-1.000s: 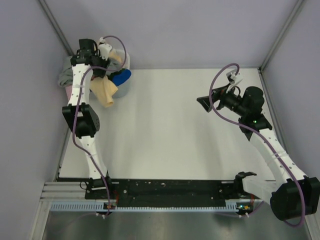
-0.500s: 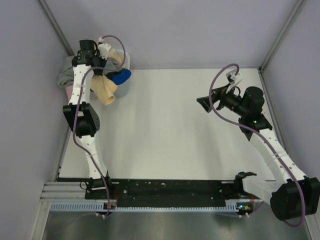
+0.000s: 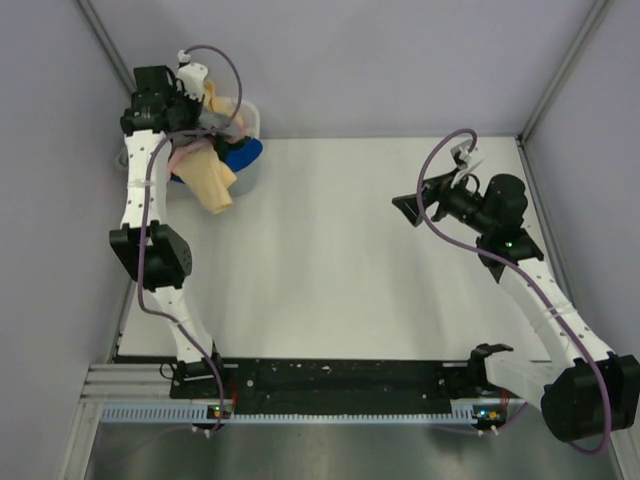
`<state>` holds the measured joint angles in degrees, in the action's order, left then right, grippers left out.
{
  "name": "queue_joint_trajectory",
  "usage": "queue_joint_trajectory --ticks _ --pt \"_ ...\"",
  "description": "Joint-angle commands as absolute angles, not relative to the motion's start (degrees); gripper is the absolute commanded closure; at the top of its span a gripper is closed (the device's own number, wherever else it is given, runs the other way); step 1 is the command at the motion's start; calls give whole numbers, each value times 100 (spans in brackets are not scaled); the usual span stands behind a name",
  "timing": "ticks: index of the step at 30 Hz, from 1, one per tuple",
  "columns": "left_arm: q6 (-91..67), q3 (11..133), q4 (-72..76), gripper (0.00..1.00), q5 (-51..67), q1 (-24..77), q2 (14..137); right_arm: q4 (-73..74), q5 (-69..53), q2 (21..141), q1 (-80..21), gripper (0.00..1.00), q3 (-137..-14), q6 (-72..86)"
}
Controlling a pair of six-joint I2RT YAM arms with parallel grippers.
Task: Fold and stack the t-shirts
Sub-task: Grab crumpled tshirt from bin with the left arm, then move the tshirt to the center of the board
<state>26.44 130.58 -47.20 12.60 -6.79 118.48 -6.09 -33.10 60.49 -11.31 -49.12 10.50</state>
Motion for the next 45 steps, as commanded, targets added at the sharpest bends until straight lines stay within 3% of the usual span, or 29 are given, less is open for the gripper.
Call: queue_joint_trajectory --ticks 1,7,13,17,20,27,32,39,44,45 --pt "2644 13009 -4218 100 2152 -659 10592 -765 -3314 6029 -1353 3 -4983 923" --pt "2796 12121 -4738 100 3057 -545 9828 -334 -3050 6275 -2038 4 -5264 484" --pt "2110 13171 -4814 100 3639 -107 9185 -641 -3173 6530 -2600 4 -5764 703" --pt "2661 14377 -6175 100 2630 1314 9220 -852 -3462 6688 -2953 4 -6344 817" --pt "2961 14799 -7108 100 2750 2247 9150 -1159 -3595 6645 -2971 4 -6512 1124" --pt "2961 15460 -7751 100 1996 4120 9140 -758 -3771 6285 -2962 1 -6565 1196" --pt "2831 14925 -7543 100 2145 4386 9290 217 -3209 5924 -2953 1 -6548 765" --pt "2383 12466 -6058 100 2495 4368 9641 1185 -2314 5933 -2866 1 -6294 615" --pt "1890 11593 -4932 100 2759 4368 10194 2178 -1090 6248 -2006 3 -6082 1457" --pt "1837 11619 -4896 95 2890 4368 10413 2293 -1177 6284 -1638 5 -5995 1842"
